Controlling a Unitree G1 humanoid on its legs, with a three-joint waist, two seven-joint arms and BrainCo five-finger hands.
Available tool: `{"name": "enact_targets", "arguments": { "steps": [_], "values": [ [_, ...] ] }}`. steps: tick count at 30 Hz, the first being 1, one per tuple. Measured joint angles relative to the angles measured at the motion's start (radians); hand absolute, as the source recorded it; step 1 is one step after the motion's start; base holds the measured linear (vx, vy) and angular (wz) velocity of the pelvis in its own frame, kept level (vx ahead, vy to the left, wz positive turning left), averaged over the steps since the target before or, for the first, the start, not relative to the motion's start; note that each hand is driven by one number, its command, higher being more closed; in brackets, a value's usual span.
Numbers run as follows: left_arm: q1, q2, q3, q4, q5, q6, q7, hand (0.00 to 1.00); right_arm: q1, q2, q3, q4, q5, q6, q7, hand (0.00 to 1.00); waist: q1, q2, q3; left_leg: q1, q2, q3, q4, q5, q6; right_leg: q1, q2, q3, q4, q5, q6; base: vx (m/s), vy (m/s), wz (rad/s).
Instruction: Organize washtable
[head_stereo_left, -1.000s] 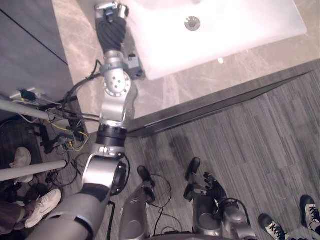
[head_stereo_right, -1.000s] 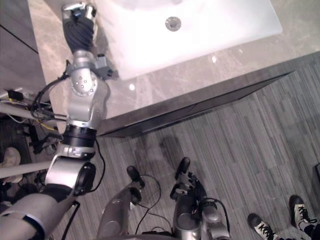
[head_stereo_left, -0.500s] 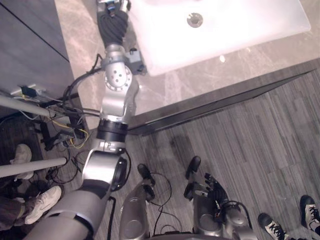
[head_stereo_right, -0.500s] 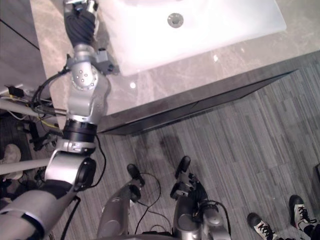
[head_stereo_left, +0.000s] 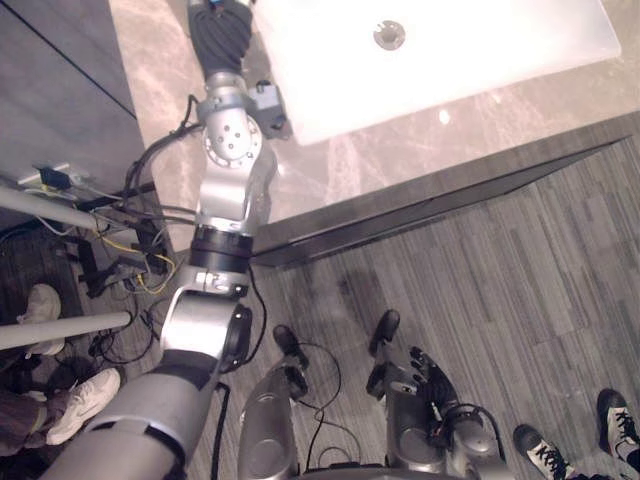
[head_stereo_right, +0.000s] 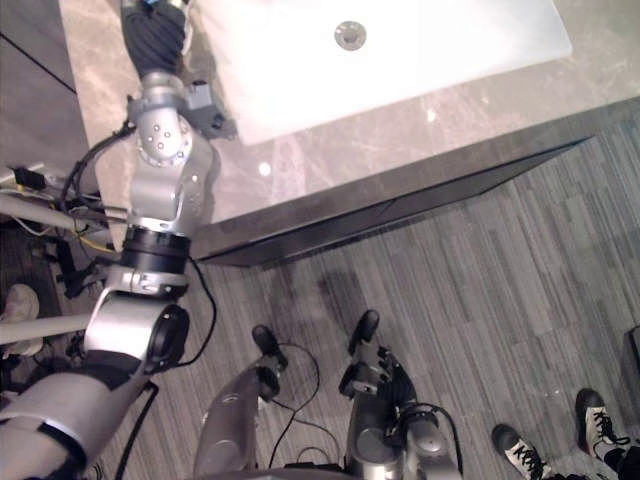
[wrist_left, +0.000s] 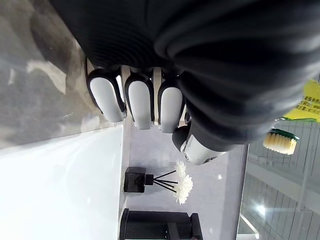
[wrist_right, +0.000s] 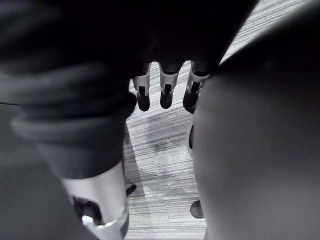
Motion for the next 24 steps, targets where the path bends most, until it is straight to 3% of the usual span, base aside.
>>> {"name": "enact_targets", "arguments": {
  "steps": [13, 18, 24],
  "values": [
    [0.025, 0.0, 0.001, -0.004, -0.003, -0.004, -0.009, 1.0, 0.0, 0.01, 0.0, 0.0, 0.001, 0.0, -0.003, 0.0, 0.002, 0.0, 0.0, 0.002, -0.004, -0.003, -0.002, 0.002, 0.002, 0.003, 0.001, -0.005, -0.001, 0.0, 0.0, 0.01, 0.043, 0.0],
    [0.159, -0.004, -0.014, -0.108, -0.003, -0.043, -0.051, 1.0, 0.0, 0.012, -0.001, 0.01, 0.0, 0.005, -0.007, 0.0, 0.007, 0.007, -0.005, 0.037, -0.012, -0.007, -0.02, 0.002, 0.002, 0.042, 0.003, -0.014, -0.016, 0.0, 0.001, 0.01, 0.024, 0.04],
    [0.354, -0.011, -0.012, -0.155, -0.004, -0.061, -0.103, 1.0, -0.004, 0.004, -0.006, 0.076, -0.002, 0.012, -0.008, 0.0, 0.027, 0.039, -0.078, 0.063, -0.028, -0.026, -0.048, 0.005, 0.0, 0.074, -0.001, -0.035, -0.025, -0.008, 0.011, 0.04, 0.051, 0.11]
  ]
}}
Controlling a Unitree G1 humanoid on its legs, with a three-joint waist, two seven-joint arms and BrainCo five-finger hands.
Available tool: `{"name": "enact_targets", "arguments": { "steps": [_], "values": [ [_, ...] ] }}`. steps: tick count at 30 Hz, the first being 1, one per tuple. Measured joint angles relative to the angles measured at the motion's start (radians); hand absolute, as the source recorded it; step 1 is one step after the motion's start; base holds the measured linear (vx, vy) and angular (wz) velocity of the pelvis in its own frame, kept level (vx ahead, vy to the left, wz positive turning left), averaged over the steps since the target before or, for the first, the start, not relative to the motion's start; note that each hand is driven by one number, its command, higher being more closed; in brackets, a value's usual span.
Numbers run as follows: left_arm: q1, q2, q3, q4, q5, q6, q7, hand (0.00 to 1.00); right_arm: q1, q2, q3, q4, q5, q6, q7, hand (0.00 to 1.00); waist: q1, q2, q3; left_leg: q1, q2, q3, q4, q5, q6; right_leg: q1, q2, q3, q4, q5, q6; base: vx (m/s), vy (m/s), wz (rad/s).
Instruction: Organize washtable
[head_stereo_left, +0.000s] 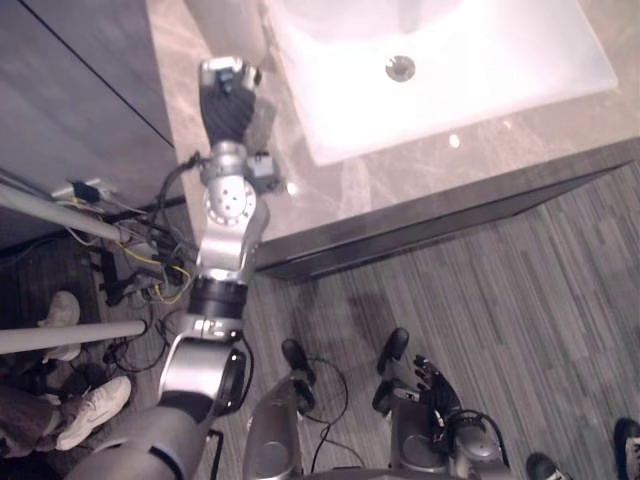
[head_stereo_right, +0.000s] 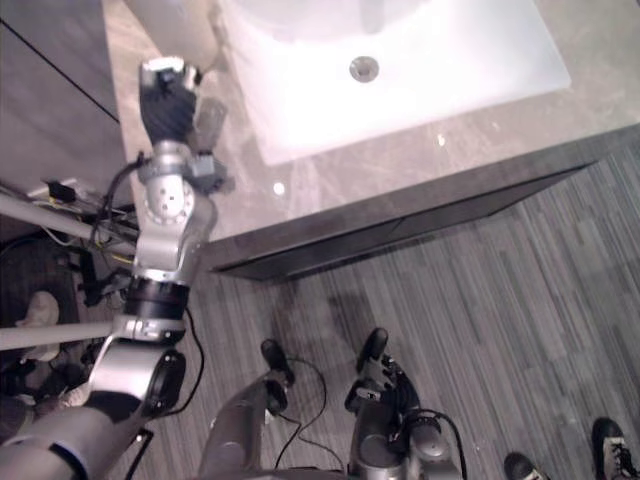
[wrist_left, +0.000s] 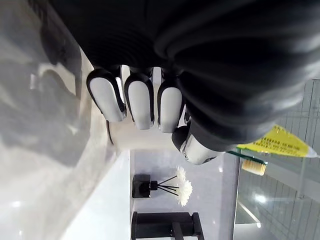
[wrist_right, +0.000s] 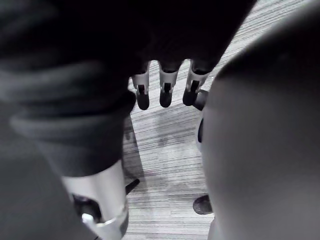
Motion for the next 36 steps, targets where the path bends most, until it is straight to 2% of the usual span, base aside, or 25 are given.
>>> {"name": "enact_targets", "arguments": {
  "steps": [3, 7, 10, 12, 14, 16, 18, 19, 21, 23, 24, 25, 28, 29, 31, 33, 36],
  "values": [
    [0.161, 0.0, 0.008, -0.07, -0.024, -0.004, -0.029, 1.0, -0.005, 0.007, -0.019, 0.047, 0.0, 0.001, 0.001, 0.0, 0.005, 0.01, -0.033, 0.038, -0.015, -0.008, -0.023, 0.002, -0.003, 0.041, -0.001, -0.011, -0.011, -0.006, 0.009, 0.05, 0.067, 0.1],
    [0.285, -0.001, 0.038, -0.152, -0.064, -0.005, -0.043, 1.0, -0.006, 0.014, -0.037, 0.078, 0.0, 0.002, 0.001, 0.0, 0.025, 0.013, -0.043, 0.077, -0.028, -0.021, -0.05, 0.008, -0.01, 0.08, -0.004, -0.02, -0.013, -0.016, 0.02, 0.02, 0.033, 0.11],
    [0.392, -0.001, 0.097, -0.25, -0.089, -0.018, -0.051, 1.0, -0.009, 0.021, -0.043, 0.125, -0.001, 0.007, 0.003, 0.0, 0.029, 0.017, -0.091, 0.093, -0.038, -0.046, -0.06, 0.011, -0.009, 0.115, -0.007, -0.047, -0.025, -0.021, 0.026, 0.05, 0.028, 0.24],
    [0.482, -0.003, 0.189, -0.348, -0.11, -0.05, -0.05, 1.0, -0.008, 0.035, -0.075, 0.169, -0.001, 0.014, 0.014, 0.0, 0.037, 0.021, -0.129, 0.132, -0.049, -0.063, -0.078, 0.011, -0.01, 0.16, -0.012, -0.067, -0.028, -0.032, 0.039, 0.06, 0.024, 0.25],
    [0.519, -0.004, 0.229, -0.381, -0.112, -0.065, -0.049, 1.0, -0.009, 0.034, -0.078, 0.191, -0.001, 0.019, 0.021, 0.0, 0.054, 0.022, -0.143, 0.15, -0.052, -0.063, -0.085, 0.011, -0.01, 0.176, -0.013, -0.067, -0.028, -0.036, 0.042, 0.03, 0.015, 0.09],
    [0.606, -0.027, 0.322, -0.429, -0.113, -0.084, -0.044, 1.0, -0.008, 0.035, -0.09, 0.227, -0.004, 0.022, 0.03, 0.0, 0.062, 0.028, -0.181, 0.16, -0.057, -0.081, -0.094, 0.011, -0.01, 0.197, -0.016, -0.087, -0.028, -0.043, 0.046, 0.02, 0.0, 0.24],
    [0.66, -0.057, 0.386, -0.45, -0.112, -0.088, -0.04, 1.0, -0.008, 0.039, -0.107, 0.238, -0.011, 0.025, 0.041, 0.0, 0.069, 0.029, -0.186, 0.179, -0.059, -0.091, -0.099, 0.011, -0.01, 0.22, -0.017, -0.098, -0.028, -0.049, 0.051, 0.01, -0.008, 0.17],
    [0.707, -0.083, 0.429, -0.454, -0.104, -0.09, -0.022, 1.0, -0.007, 0.04, -0.106, 0.252, -0.013, 0.026, 0.043, 0.0, 0.082, 0.029, -0.195, 0.2, -0.062, -0.091, -0.112, 0.011, -0.011, 0.236, -0.016, -0.098, -0.028, -0.053, 0.052, -0.01, -0.012, 0.06],
    [0.787, -0.131, 0.511, -0.454, -0.097, -0.09, -0.003, 1.0, -0.007, 0.043, -0.109, 0.263, -0.014, 0.035, 0.044, 0.0, 0.084, 0.028, -0.225, 0.21, -0.063, -0.096, -0.129, 0.009, -0.012, 0.245, -0.016, -0.108, -0.027, -0.061, 0.048, 0.0, -0.014, 0.09],
    [0.87, -0.174, 0.647, -0.454, -0.095, -0.089, 0.026, 1.0, 0.001, 0.058, -0.147, 0.269, -0.021, 0.041, 0.043, 0.0, 0.085, 0.025, -0.244, 0.239, -0.063, -0.099, -0.154, 0.016, -0.016, 0.266, -0.015, -0.115, -0.027, -0.067, 0.046, 0.02, -0.027, 0.06],
    [0.888, -0.181, 0.681, -0.454, -0.095, -0.089, 0.035, 1.0, 0.004, 0.06, -0.15, 0.269, -0.021, 0.04, 0.043, 0.0, 0.086, 0.024, -0.248, 0.247, -0.063, -0.098, -0.16, 0.017, -0.017, 0.272, -0.014, -0.116, -0.027, -0.068, 0.048, 0.02, -0.03, 0.04],
    [0.926, -0.193, 0.78, -0.447, -0.096, -0.09, 0.063, 1.0, 0.012, 0.067, -0.153, 0.269, -0.022, 0.041, 0.043, 0.0, 0.088, 0.017, -0.259, 0.269, -0.063, -0.098, -0.17, 0.016, -0.018, 0.294, -0.014, -0.119, -0.024, -0.078, 0.052, 0.01, -0.016, 0.04],
    [0.955, -0.209, 0.866, -0.379, -0.099, -0.095, 0.098, 1.0, 0.039, 0.08, -0.187, 0.268, -0.03, 0.042, 0.043, 0.0, 0.112, 0.011, -0.291, 0.283, -0.063, -0.09, -0.195, 0.014, -0.023, 0.302, -0.014, -0.121, -0.017, -0.088, 0.052, 0.0, -0.006, 0.01],
    [0.971, -0.22, 0.885, -0.296, -0.115, -0.099, 0.107, 0.0, 0.041, 0.08, -0.193, 0.269, -0.031, 0.043, 0.041, 0.0, 0.112, 0.01, -0.291, 0.297, -0.063, -0.091, -0.198, 0.013, -0.024, 0.315, -0.015, -0.123, -0.013, -0.094, 0.052, 0.0, 0.0, 0.0],
    [0.987, -0.234, 0.893, -0.163, -0.145, -0.09, 0.104, 0.0, 0.043, 0.087, -0.195, 0.272, -0.04, 0.044, 0.04, 0.0, 0.111, 0.007, -0.302, 0.302, -0.063, -0.093, -0.2, 0.013, -0.025, 0.318, -0.016, -0.124, -0.009, -0.1, 0.054, 0.01, -0.004, 0.03],
    [0.994, -0.256, 0.878, 0.086, -0.208, -0.066, 0.077, 0.0, 0.042, 0.095, -0.222, 0.283, -0.04, 0.051, 0.038, 0.0, 0.111, -0.002, -0.308, 0.321, -0.066, -0.105, -0.211, 0.022, -0.025, 0.331, -0.014, -0.127, -0.008, -0.105, 0.057, 0.03, -0.015, 0.03],
    [1.0, -0.262, 0.788, 0.373, -0.239, -0.021, 0.02, 0.0, 0.036, 0.115, -0.259, 0.313, -0.037, 0.061, 0.036, 0.0, 0.109, -0.017, -0.319, 0.334, -0.071, -0.114, -0.225, 0.027, -0.03, 0.337, -0.011, -0.134, -0.008, -0.111, 0.059, 0.03, -0.008, 0.05]
  ]
}}
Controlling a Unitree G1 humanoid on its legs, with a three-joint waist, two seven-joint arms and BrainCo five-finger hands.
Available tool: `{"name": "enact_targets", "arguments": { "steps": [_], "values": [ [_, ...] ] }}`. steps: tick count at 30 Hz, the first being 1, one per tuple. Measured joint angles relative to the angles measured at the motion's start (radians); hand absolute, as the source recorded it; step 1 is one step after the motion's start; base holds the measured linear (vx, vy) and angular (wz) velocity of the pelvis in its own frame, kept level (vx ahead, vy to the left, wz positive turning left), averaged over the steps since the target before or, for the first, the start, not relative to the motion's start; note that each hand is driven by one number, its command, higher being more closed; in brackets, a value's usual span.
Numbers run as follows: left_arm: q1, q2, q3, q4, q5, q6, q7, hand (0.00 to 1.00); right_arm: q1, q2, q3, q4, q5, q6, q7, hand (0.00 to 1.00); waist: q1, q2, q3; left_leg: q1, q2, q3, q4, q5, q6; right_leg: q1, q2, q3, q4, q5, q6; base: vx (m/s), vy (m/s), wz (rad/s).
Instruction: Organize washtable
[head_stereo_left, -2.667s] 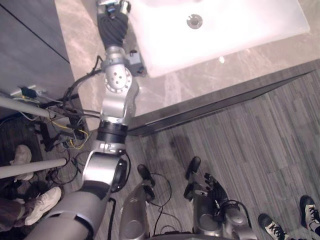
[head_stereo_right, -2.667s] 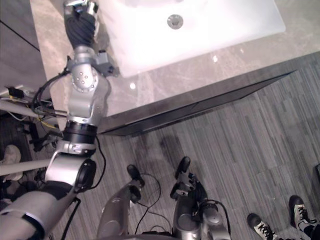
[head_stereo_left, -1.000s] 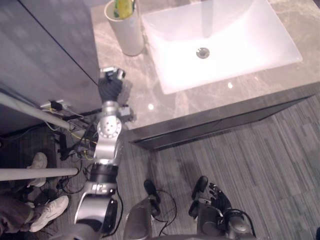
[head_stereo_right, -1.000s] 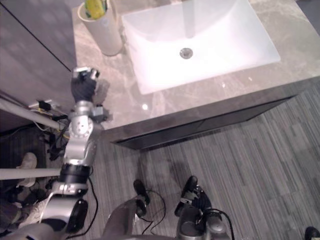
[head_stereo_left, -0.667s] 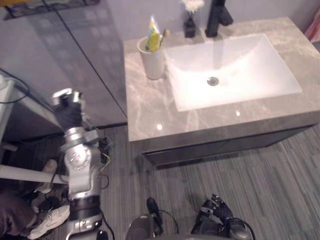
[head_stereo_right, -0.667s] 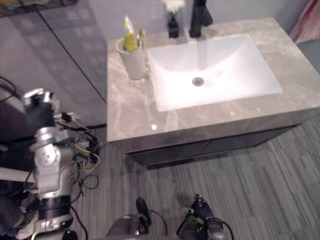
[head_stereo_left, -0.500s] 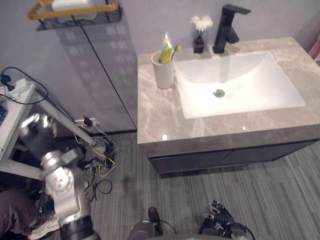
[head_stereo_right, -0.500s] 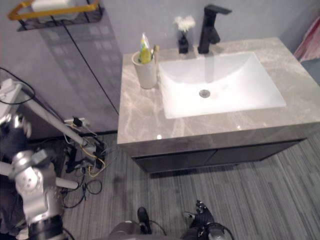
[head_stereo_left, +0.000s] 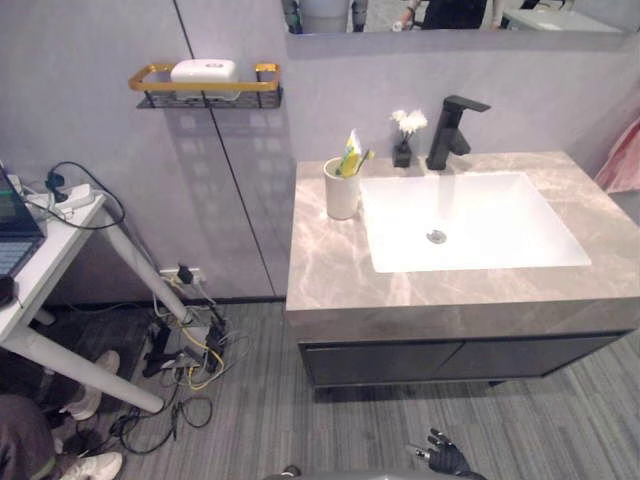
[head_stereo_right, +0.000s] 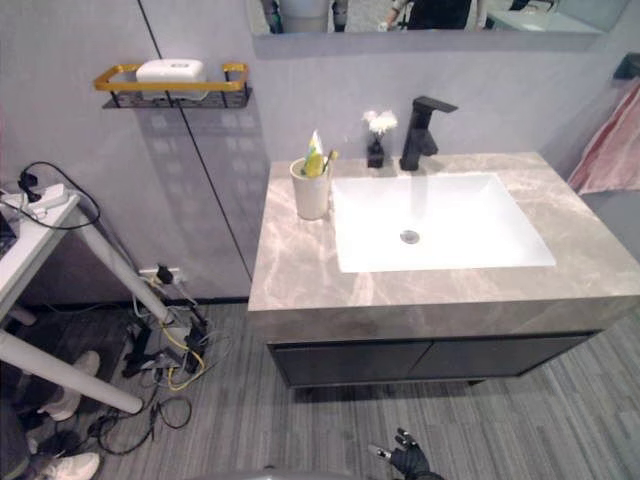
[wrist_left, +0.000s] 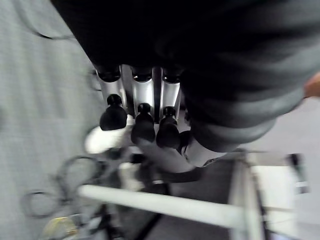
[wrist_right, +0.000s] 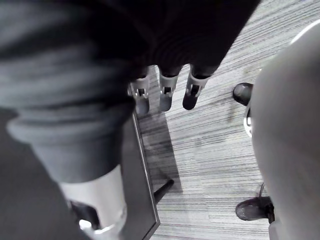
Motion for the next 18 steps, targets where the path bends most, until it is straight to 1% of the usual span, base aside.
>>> {"name": "enact_targets", "arguments": {
  "steps": [2, 3, 6, 8, 9, 12, 13, 14, 16, 18],
  "values": [
    [-0.001, -0.001, -0.06, 0.098, 0.0, 0.022, -0.043, 0.0, -0.002, 0.006, -0.003, 0.01, 0.001, 0.0, -0.002, 0.0, -0.002, -0.016, -0.002, 0.011, -0.005, -0.006, -0.007, 0.006, 0.004, 0.01, 0.0, -0.006, -0.001, -0.002, 0.003, 0.03, 0.005, 0.12],
    [-0.003, -0.004, -0.121, 0.19, 0.001, 0.035, -0.082, 0.0, -0.008, 0.006, -0.008, 0.032, 0.003, 0.0, -0.002, 0.0, -0.003, -0.024, -0.002, 0.019, -0.009, -0.015, -0.011, 0.006, 0.004, 0.015, -0.002, -0.013, 0.0, -0.006, 0.003, 0.01, 0.007, 0.11],
    [-0.005, -0.008, -0.201, 0.298, 0.005, 0.055, -0.125, 0.0, -0.017, 0.006, -0.014, 0.047, 0.003, 0.0, -0.017, 0.0, -0.003, -0.023, 0.0, 0.029, -0.017, -0.015, -0.027, 0.011, 0.006, 0.017, -0.007, -0.011, 0.0, -0.007, 0.003, 0.0, 0.003, 0.03],
    [-0.005, -0.002, -0.25, 0.333, 0.01, 0.075, -0.156, 0.0, -0.034, 0.006, -0.013, 0.069, 0.001, 0.001, -0.018, 0.0, -0.003, -0.022, 0.0, 0.028, -0.018, -0.015, -0.027, 0.011, 0.006, 0.015, -0.007, -0.01, 0.0, -0.008, 0.004, 0.0, 0.0, 0.0],
    [-0.005, 0.001, -0.253, 0.333, 0.01, 0.078, -0.163, 0.0, -0.039, 0.007, -0.011, 0.076, 0.0, 0.003, -0.018, 0.0, -0.003, -0.022, 0.001, 0.028, -0.017, -0.015, -0.027, 0.011, 0.006, 0.015, -0.006, -0.01, 0.0, -0.009, 0.006, 0.0, 0.0, 0.0],
    [-0.011, 0.014, -0.321, 0.342, 0.01, 0.083, -0.198, 0.0, -0.054, 0.001, -0.008, 0.084, 0.0, 0.006, -0.02, 0.0, -0.003, -0.008, 0.007, 0.028, -0.017, -0.014, -0.027, 0.011, 0.006, 0.013, -0.006, -0.006, 0.0, -0.01, 0.008, -0.01, -0.004, -0.01],
    [-0.016, 0.019, -0.339, 0.347, 0.01, 0.084, -0.203, 0.0, -0.06, -0.004, -0.008, 0.085, 0.0, 0.006, -0.02, 0.0, -0.003, -0.008, 0.008, 0.026, -0.017, -0.013, -0.028, 0.011, 0.006, 0.01, -0.005, -0.004, 0.0, -0.011, 0.008, 0.0, 0.0, 0.0],
    [-0.017, 0.026, -0.362, 0.35, 0.01, 0.085, -0.205, 0.0, -0.063, -0.006, -0.007, 0.085, 0.0, 0.006, -0.021, 0.0, -0.003, -0.002, 0.012, 0.025, -0.017, -0.014, -0.028, 0.011, 0.006, 0.009, -0.005, -0.005, 0.0, -0.011, 0.008, 0.0, 0.0, 0.0],
    [-0.019, 0.029, -0.378, 0.353, 0.01, 0.085, -0.21, 0.0, -0.073, -0.014, -0.001, 0.085, 0.0, 0.006, -0.024, 0.0, -0.004, 0.003, 0.017, 0.023, -0.017, -0.016, -0.028, 0.011, 0.006, 0.008, -0.005, -0.005, 0.0, -0.012, 0.009, 0.0, -0.005, 0.02],
    [-0.022, 0.033, -0.393, 0.354, 0.011, 0.085, -0.215, 0.0, -0.073, -0.018, 0.0, 0.088, 0.0, 0.007, -0.029, 0.0, -0.004, 0.002, 0.02, 0.018, -0.017, -0.027, -0.028, 0.012, 0.006, 0.009, -0.004, -0.014, 0.0, -0.015, 0.01, 0.0, -0.012, 0.1]
  ]
}}
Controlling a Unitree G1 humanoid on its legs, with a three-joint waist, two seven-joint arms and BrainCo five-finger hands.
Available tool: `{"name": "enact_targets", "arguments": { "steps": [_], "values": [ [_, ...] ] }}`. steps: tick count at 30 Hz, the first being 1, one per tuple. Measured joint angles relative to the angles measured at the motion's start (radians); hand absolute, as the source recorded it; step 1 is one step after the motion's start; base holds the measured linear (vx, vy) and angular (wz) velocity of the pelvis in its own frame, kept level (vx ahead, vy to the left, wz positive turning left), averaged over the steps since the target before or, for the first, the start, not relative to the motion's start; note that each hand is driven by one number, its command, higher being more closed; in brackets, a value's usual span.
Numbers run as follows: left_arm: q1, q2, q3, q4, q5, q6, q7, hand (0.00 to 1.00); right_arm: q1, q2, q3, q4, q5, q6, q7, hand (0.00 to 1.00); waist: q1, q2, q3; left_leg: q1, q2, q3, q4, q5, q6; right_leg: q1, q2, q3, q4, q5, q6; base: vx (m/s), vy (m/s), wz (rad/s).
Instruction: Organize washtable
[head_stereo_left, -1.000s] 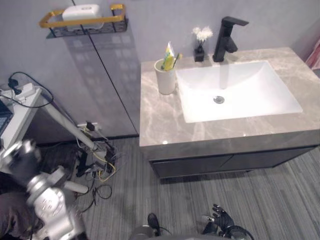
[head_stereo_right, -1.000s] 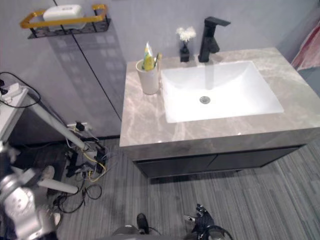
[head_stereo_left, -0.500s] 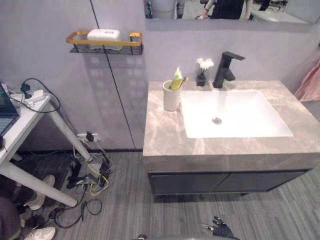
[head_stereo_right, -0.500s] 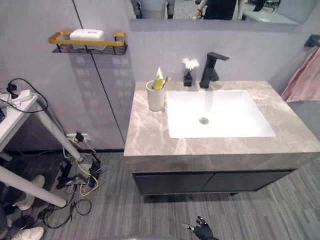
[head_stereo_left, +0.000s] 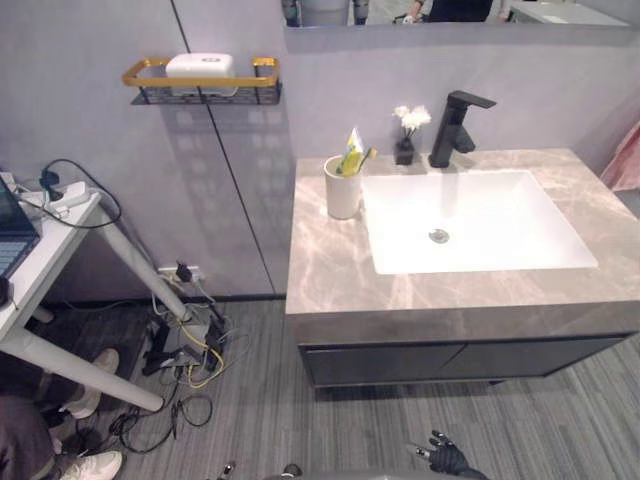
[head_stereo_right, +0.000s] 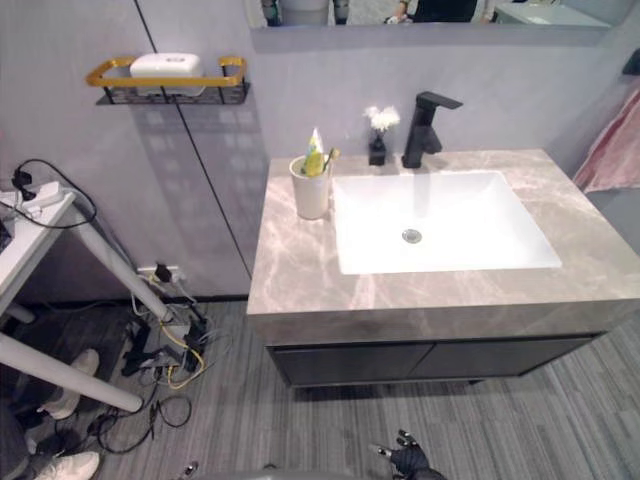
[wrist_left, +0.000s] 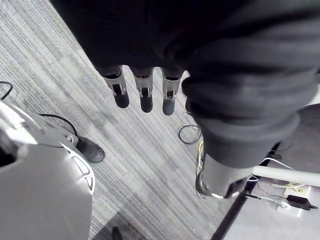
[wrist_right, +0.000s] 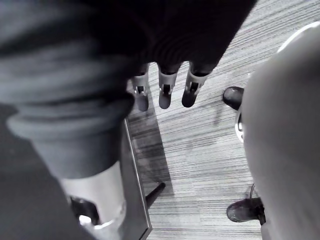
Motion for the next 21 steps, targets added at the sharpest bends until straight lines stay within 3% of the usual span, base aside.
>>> {"name": "enact_targets", "arguments": {
  "steps": [8, 9, 12, 15, 18, 21],
  "values": [
    [-0.008, 0.001, -0.02, -0.021, 0.0, -0.001, 0.011, 0.0, -0.016, -0.002, 0.05, -0.005, 0.0, 0.0, -0.009, 0.0, 0.003, -0.009, 0.02, -0.013, 0.003, -0.011, 0.004, 0.0, -0.001, -0.003, 0.002, -0.011, 0.001, -0.007, -0.009, -0.01, -0.002, 0.05],
    [-0.009, 0.003, -0.028, -0.039, -0.002, -0.004, 0.02, 0.0, -0.028, 0.001, 0.064, -0.005, 0.0, 0.0, -0.009, 0.0, 0.005, -0.022, 0.027, -0.044, 0.01, -0.007, 0.051, -0.02, -0.004, -0.021, -0.002, -0.001, 0.007, -0.009, -0.012, -0.05, -0.008, -0.19],
    [-0.014, 0.011, -0.034, -0.076, -0.003, -0.013, 0.02, 0.0, -0.081, 0.003, 0.085, -0.005, -0.001, -0.001, -0.008, 0.0, 0.006, -0.028, 0.053, -0.147, 0.048, -0.024, 0.257, -0.11, -0.011, -0.083, -0.006, 0.06, 0.043, -0.013, -0.016, -0.05, -0.027, -0.52],
    [-0.007, 0.009, -0.035, -0.076, -0.005, -0.017, 0.019, 0.0, -0.089, -0.015, 0.084, -0.004, 0.001, -0.001, -0.005, 0.0, 0.008, -0.018, 0.057, -0.161, 0.073, -0.07, 0.359, -0.185, -0.034, -0.123, -0.001, 0.15, 0.077, -0.009, -0.01, 0.0, 0.021, -0.86],
    [-0.04, 0.007, -0.04, -0.077, -0.003, -0.018, 0.02, 0.0, -0.069, -0.026, 0.052, -0.004, 0.001, 0.0, 0.0, 0.0, -0.005, -0.012, 0.058, -0.144, 0.052, -0.08, 0.346, -0.215, -0.036, -0.157, -0.023, 0.198, 0.108, -0.001, 0.001, -0.01, 0.096, -0.46],
    [-0.082, 0.012, -0.044, -0.071, 0.007, -0.017, 0.02, 0.0, -0.035, -0.024, -0.02, -0.014, 0.012, 0.016, 0.0, 0.0, -0.046, -0.013, 0.06, -0.132, 0.003, -0.079, 0.334, -0.215, -0.034, -0.165, -0.078, 0.207, 0.135, 0.004, 0.008, -0.01, 0.106, 0.01]
  ]
}}
